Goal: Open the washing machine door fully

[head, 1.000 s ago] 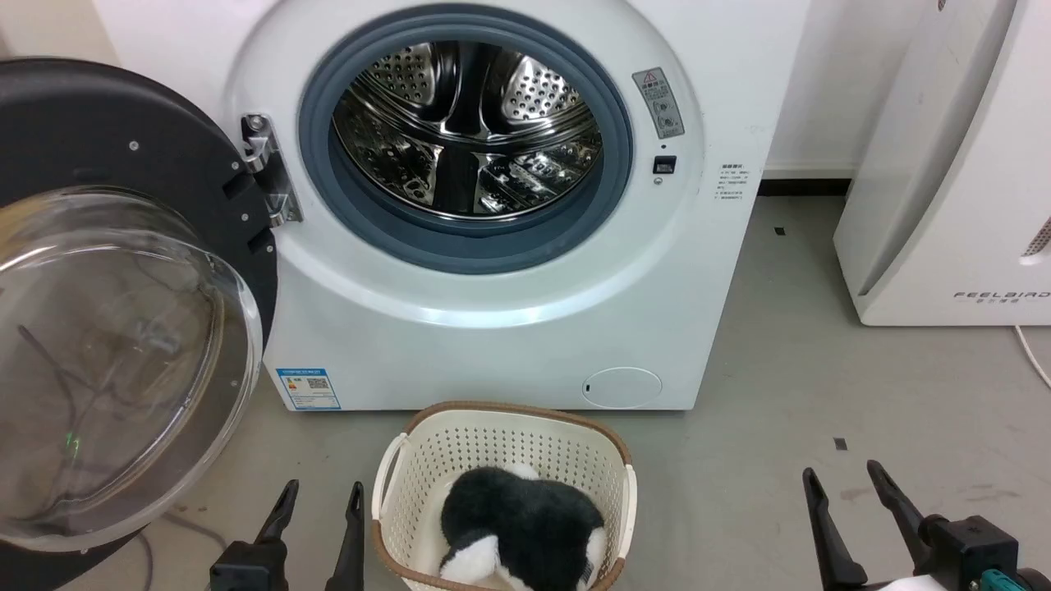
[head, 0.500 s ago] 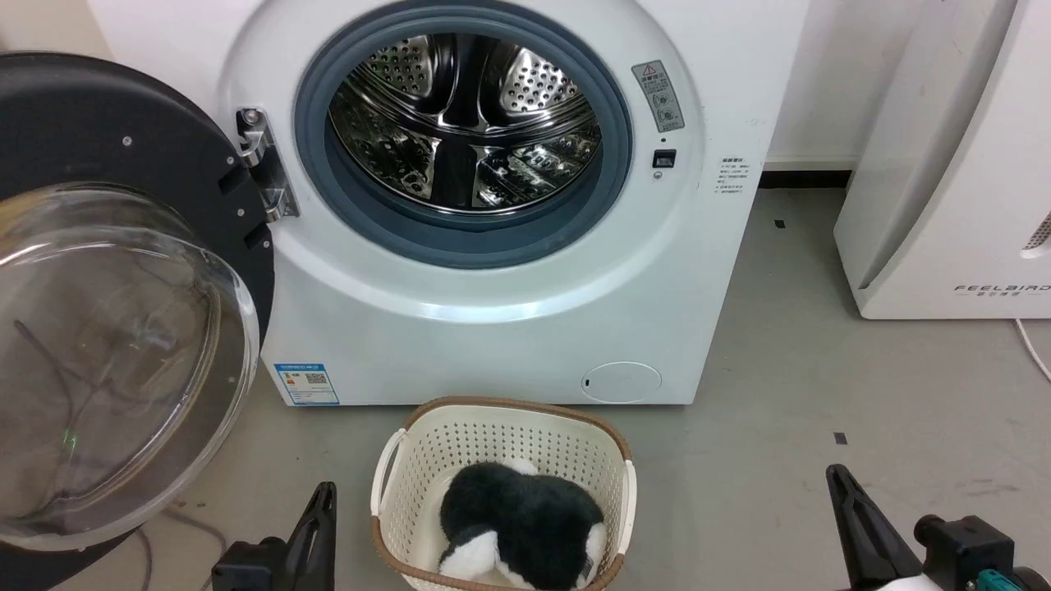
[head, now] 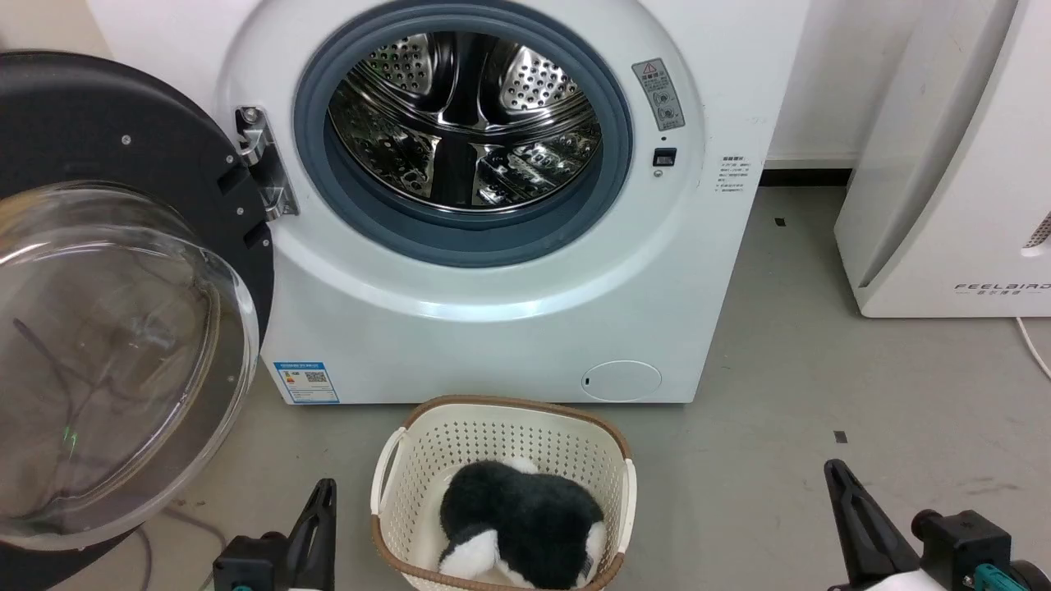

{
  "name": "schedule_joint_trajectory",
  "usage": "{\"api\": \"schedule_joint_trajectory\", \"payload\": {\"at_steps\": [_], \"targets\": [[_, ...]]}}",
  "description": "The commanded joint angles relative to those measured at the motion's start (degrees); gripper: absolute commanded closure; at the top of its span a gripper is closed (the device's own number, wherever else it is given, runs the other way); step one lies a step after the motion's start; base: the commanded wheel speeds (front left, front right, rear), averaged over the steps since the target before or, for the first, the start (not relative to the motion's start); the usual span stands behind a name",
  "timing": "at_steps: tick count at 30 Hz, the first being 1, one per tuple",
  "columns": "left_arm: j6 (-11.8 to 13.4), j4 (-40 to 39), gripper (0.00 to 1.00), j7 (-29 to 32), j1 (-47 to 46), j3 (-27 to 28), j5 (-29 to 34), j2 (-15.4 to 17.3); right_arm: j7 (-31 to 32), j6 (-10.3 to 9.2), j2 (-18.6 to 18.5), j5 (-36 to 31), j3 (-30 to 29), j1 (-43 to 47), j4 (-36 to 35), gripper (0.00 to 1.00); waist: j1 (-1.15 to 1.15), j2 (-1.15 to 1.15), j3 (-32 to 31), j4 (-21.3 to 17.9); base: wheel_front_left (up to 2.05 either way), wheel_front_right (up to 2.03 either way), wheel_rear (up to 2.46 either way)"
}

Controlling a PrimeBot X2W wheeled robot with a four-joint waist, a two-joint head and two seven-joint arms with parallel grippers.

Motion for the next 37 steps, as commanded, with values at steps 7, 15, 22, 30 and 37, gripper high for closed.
{"api": "schedule_joint_trajectory", "payload": {"at_steps": [7,15,22,30,37], "targets": [[-0.2,-0.5,1.0,0.5,-1.4,0.6,0.9,-0.3,0.4,0.01,0.0,-0.6,0.1,-1.3,0.3,1.0,0.0,0.0,0.1,-0.1,0.0,0.0,0.0],[-0.3,-0.7,1.0,1.0,-1.9,0.9,1.4,-0.5,0.5,0.01,0.0,-0.9,0.2,-1.8,0.4,1.0,0.0,0.0,0.2,-0.1,0.0,0.0,0.0],[-0.4,-0.9,1.0,1.4,-2.3,1.1,1.8,-0.8,0.6,0.01,0.1,-1.2,0.2,-2.3,0.6,1.0,0.0,0.0,0.3,-0.2,0.0,0.0,0.0],[-0.5,-1.1,1.0,1.9,-2.8,1.5,2.2,-1.0,0.8,0.01,0.1,-1.5,0.3,-2.9,0.8,1.0,0.0,0.0,0.4,-0.2,0.0,0.0,0.0],[-0.6,-1.3,1.0,2.4,-3.2,1.7,2.6,-1.3,0.9,0.02,0.1,-1.8,0.3,-3.4,0.9,1.0,0.0,0.0,0.4,-0.3,0.0,0.0,0.0]]}}
